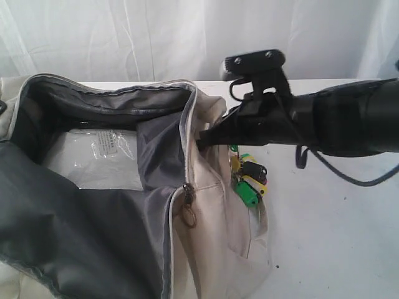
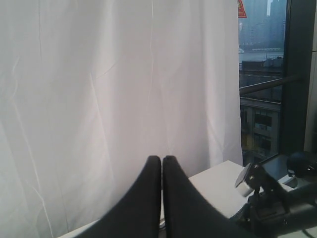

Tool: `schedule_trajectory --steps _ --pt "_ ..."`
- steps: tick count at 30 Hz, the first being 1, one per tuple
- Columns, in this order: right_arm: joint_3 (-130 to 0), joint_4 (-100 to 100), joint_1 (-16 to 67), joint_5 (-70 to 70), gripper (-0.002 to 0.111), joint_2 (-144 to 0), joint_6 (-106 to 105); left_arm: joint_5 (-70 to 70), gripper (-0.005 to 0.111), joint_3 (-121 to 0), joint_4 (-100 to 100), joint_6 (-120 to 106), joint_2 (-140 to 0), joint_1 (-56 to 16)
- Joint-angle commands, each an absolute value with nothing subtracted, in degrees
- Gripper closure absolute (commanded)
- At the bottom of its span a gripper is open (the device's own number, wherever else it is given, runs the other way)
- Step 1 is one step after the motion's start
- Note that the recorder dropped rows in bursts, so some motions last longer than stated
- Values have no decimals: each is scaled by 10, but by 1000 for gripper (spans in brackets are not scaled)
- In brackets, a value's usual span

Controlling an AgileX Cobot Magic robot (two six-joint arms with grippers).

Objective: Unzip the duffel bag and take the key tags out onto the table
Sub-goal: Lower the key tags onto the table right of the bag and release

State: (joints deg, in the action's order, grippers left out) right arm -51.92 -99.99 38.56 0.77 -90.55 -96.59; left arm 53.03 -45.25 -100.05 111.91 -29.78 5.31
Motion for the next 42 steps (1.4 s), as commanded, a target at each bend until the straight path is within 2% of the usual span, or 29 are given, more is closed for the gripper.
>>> schedule_trajectory --steps 1,6,11,23,33,42 --pt "-497 -999 387 -116 108 -832 -979 533 99 -452 -999 1120 -294 50" --pt "-460 -999 387 -236 108 -782 -1008 533 99 -452 -999 1120 -294 50" --pt "-411 -999 387 -288 108 -765 -1008 533 99 -452 -999 1120 -294 50" --pt "-348 -999 387 -281 108 -767 -1006 534 99 -452 -999 1120 -294 50" --pt "-332 -999 387 -199 108 -767 -1006 534 99 -452 -999 1120 -294 50" --pt "-332 -999 387 -200 108 -830 -1006 536 99 -452 -999 1120 -294 50"
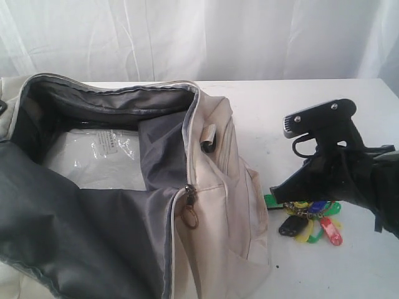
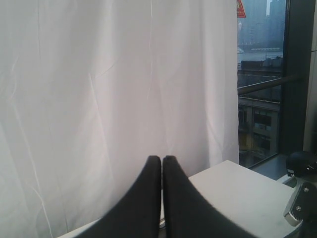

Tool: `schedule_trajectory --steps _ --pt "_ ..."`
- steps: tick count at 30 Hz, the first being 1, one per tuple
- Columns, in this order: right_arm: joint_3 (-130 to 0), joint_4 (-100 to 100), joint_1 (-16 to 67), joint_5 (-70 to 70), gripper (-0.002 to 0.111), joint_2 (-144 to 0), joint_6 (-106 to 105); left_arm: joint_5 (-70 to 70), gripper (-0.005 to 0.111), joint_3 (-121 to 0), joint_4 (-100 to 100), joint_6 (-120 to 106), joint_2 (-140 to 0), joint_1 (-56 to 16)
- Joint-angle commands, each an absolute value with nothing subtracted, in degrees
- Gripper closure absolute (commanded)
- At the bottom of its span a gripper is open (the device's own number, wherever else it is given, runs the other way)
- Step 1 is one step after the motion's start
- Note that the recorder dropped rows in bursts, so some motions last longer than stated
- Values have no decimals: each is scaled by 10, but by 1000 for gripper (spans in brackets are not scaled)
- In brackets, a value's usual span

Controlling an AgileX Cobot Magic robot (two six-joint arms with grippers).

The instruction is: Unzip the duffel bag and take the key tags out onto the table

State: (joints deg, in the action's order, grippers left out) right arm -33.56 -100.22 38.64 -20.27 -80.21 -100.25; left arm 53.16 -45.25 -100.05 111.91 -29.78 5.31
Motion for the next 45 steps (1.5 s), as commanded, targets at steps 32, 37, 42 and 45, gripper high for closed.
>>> schedule_trajectory --steps 32,37,42,45 --pt "-345 -999 388 -297 45 -610 -1050 482 99 -404 -999 1121 -294 50" --pt "-308 -999 388 -293 45 -428 -1052 446 99 -372 -999 1121 -294 50" --pt "-251 -999 388 -295 45 -249 -1084 386 99 -339 -999 1120 -294 50" --pt "-200 -999 388 -298 64 -135 -1088 363 99 -314 -999 1105 -294 50"
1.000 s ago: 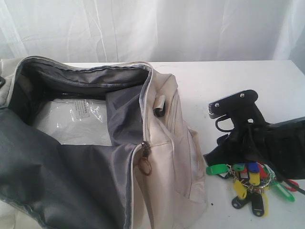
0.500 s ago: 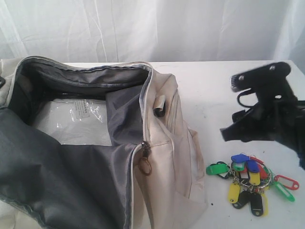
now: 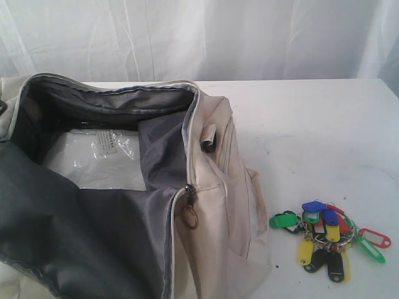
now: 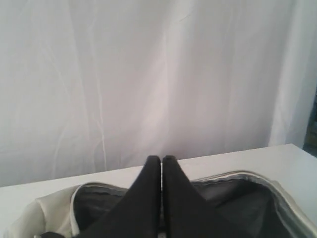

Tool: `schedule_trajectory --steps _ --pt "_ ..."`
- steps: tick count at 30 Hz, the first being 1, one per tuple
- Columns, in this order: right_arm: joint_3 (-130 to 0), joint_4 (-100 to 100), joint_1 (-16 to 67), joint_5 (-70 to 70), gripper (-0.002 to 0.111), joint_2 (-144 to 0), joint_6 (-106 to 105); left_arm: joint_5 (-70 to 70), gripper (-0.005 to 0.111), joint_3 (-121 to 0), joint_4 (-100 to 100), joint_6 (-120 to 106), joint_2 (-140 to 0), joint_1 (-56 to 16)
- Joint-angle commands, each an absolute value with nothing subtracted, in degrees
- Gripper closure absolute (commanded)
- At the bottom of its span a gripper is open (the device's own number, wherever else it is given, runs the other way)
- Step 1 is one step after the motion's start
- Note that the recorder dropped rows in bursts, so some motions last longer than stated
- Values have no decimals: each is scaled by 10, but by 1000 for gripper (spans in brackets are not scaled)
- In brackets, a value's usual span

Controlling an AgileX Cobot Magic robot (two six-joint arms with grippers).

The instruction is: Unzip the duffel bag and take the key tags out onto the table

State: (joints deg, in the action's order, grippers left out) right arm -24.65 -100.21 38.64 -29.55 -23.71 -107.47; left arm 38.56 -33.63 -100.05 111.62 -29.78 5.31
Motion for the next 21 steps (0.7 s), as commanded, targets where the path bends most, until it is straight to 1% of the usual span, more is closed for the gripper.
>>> schedule_trajectory --steps 1,2,4,5,7,9,21 --pt "-191 -999 388 -298 69 -120 -1088 363 99 -310 -999 1105 -294 50" --pt "-169 -999 388 -296 83 -89 -1088 363 99 -303 -999 1105 -294 50" --pt "-144 -999 388 -271 106 -63 -1088 356 99 -298 -999 1105 -294 50" --pt "-131 -999 388 -243 108 -59 -1082 345 99 -298 -999 1105 -294 50" --pt "-102 -999 388 -163 108 -60 -1072 323 99 -298 -999 1098 -294 50" --pt "-82 -999 388 -122 108 -62 -1073 312 99 -298 -992 1093 -294 50" --pt "-80 -999 388 -118 108 -62 -1073 323 99 -298 -991 1095 -294 50"
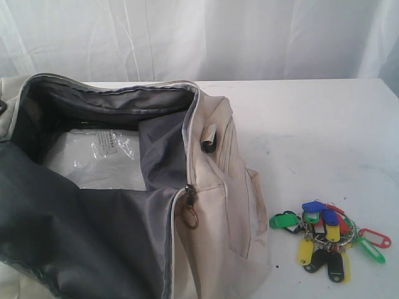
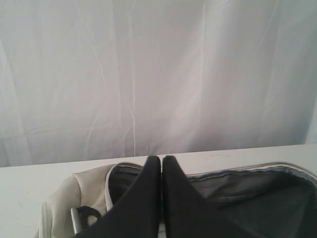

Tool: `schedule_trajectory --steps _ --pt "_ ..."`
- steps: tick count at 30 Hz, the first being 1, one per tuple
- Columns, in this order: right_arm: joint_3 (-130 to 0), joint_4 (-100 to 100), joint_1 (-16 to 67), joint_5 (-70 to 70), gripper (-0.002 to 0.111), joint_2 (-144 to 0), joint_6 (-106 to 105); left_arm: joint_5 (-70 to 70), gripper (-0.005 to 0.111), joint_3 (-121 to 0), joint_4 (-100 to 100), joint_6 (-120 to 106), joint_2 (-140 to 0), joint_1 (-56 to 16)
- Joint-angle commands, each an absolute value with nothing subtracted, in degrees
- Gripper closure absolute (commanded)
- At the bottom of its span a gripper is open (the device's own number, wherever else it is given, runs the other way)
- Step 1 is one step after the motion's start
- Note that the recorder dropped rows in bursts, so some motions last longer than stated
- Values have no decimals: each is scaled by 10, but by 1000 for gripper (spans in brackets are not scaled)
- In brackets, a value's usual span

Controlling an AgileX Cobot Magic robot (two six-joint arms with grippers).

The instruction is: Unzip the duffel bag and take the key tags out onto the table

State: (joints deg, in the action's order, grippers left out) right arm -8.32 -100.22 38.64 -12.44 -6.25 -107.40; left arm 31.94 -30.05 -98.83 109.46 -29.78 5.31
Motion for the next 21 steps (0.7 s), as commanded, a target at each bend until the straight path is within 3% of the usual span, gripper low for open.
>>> schedule_trajectory --steps 1,13,17,21 --pt "-80 -999 388 -118 108 -62 -1073 323 99 -298 -991 1095 -294 50" --pt "-80 -999 388 -118 108 -62 -1073 323 99 -298 -994 1092 -284 50" --pt "-80 -999 388 -118 108 -62 -1073 310 99 -294 -999 1111 -183 50" --pt "-80 -999 388 -118 108 -62 -1073 208 99 -247 -999 1138 -97 47"
